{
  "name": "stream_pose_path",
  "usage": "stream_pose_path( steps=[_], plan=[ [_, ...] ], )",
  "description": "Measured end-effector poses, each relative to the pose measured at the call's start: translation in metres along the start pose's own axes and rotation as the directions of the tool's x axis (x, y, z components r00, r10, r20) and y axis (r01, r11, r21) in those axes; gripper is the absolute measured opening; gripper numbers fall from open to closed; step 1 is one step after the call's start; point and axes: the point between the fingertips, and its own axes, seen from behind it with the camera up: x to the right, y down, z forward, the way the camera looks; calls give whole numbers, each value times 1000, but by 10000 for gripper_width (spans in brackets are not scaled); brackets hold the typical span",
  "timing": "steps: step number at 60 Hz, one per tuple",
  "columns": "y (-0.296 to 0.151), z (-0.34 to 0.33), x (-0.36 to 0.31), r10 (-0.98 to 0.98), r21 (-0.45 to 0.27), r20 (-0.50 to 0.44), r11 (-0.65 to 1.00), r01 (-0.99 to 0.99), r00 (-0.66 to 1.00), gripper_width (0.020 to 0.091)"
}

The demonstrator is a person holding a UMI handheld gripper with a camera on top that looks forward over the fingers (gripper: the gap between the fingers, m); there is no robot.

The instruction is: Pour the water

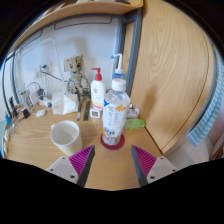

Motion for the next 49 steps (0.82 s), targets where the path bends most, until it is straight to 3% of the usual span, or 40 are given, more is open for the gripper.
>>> stream_pose_path(
  steps=[13, 21, 38, 49],
  plan=[
    [-4, -68, -41, -43, -49, 199, 997, 54, 979, 733],
    [-24, -91, -62, -62, -10, 264, 998, 67, 963, 728],
    [-36, -118, -101, -67, 19, 348, 998, 64, 935, 722],
    [-38, -121, -109, -87, 18, 348, 996, 87, 933, 709]
  ],
)
